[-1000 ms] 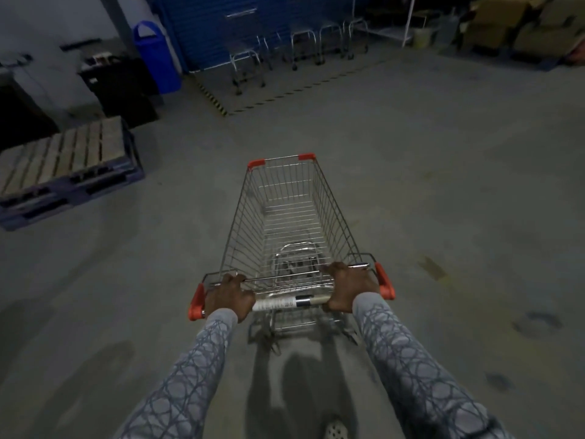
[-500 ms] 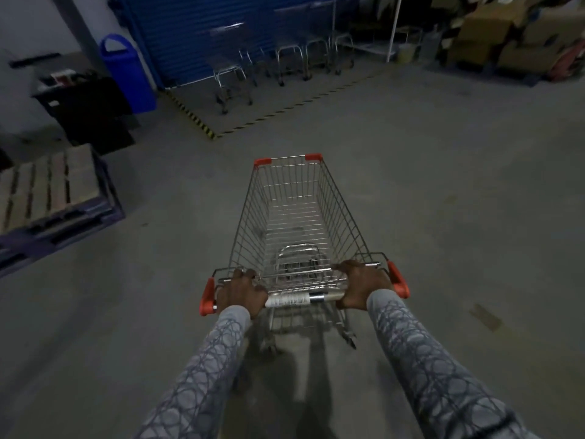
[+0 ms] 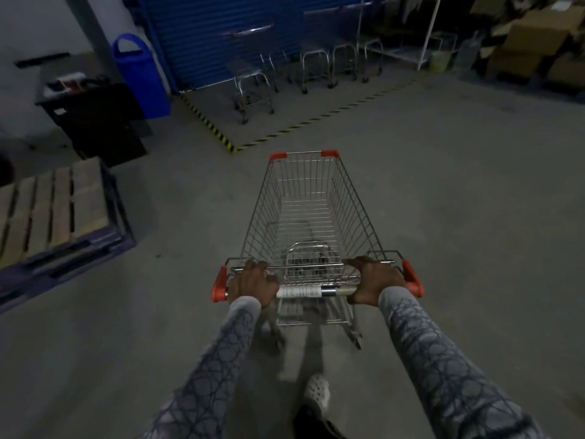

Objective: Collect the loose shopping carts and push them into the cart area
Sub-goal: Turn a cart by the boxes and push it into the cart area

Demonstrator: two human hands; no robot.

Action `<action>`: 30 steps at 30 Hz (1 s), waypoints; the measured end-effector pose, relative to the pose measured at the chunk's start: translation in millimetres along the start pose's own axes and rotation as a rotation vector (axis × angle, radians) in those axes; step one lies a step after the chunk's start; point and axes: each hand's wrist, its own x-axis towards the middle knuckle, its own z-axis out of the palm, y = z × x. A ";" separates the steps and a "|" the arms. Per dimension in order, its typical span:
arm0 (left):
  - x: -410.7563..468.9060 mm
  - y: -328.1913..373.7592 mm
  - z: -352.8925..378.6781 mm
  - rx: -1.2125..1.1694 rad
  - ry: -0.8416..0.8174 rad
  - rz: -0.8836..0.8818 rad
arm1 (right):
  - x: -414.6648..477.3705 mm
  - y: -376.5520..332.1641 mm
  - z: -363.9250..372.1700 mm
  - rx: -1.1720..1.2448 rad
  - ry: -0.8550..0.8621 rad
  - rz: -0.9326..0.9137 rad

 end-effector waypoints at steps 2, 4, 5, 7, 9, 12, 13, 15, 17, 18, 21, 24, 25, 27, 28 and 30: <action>61.3 -9.7 -17.2 -0.025 -0.011 -0.023 | 60.8 -19.2 -19.2 -0.020 0.005 -0.013; 118.3 -19.6 -33.8 -0.018 -0.032 -0.046 | 120.7 -37.9 -37.1 -0.017 0.001 -0.025; 145.3 -24.7 -41.4 -0.010 -0.040 -0.061 | 150.2 -47.4 -43.7 -0.017 -0.004 -0.025; 196.7 -35.9 -55.3 0.009 -0.048 -0.097 | 206.3 -65.6 -55.9 -0.029 -0.029 -0.034; 246.4 -50.0 -70.4 0.038 -0.041 -0.110 | 260.2 -86.9 -67.1 -0.042 -0.041 -0.037; 332.6 -73.5 -93.5 0.026 -0.016 -0.116 | 341.7 -123.0 -87.5 -0.040 -0.063 -0.038; 363.3 -83.0 -102.2 0.038 0.000 -0.107 | 369.9 -137.0 -94.3 -0.037 -0.062 -0.042; 423.9 -99.9 -115.9 0.072 0.073 -0.095 | 425.4 -163.6 -106.0 -0.026 -0.054 -0.049; 483.0 -117.5 -130.6 0.025 0.171 -0.052 | 478.9 -190.5 -122.1 -0.005 -0.033 -0.046; 515.1 -127.8 -137.7 -0.007 0.200 -0.012 | 504.7 -204.4 -129.3 0.003 -0.013 -0.039; 597.1 -142.1 -171.8 0.020 0.112 -0.019 | 576.1 -238.2 -150.3 0.017 -0.015 -0.015; 676.0 -153.0 -199.0 0.046 0.030 -0.025 | 642.5 -263.5 -168.2 0.038 -0.011 0.010; 702.0 -155.7 -205.5 0.056 0.036 -0.017 | 663.9 -270.7 -174.4 0.043 -0.020 0.020; 756.3 -158.8 -216.8 0.057 0.054 0.010 | 709.9 -282.1 -188.3 0.047 -0.027 0.041; 782.2 -158.3 -222.6 0.057 0.051 0.022 | 733.9 -285.6 -195.4 0.044 -0.026 0.048; 833.1 -155.2 -232.1 0.062 0.052 0.038 | 781.7 -290.1 -210.1 0.041 -0.016 0.056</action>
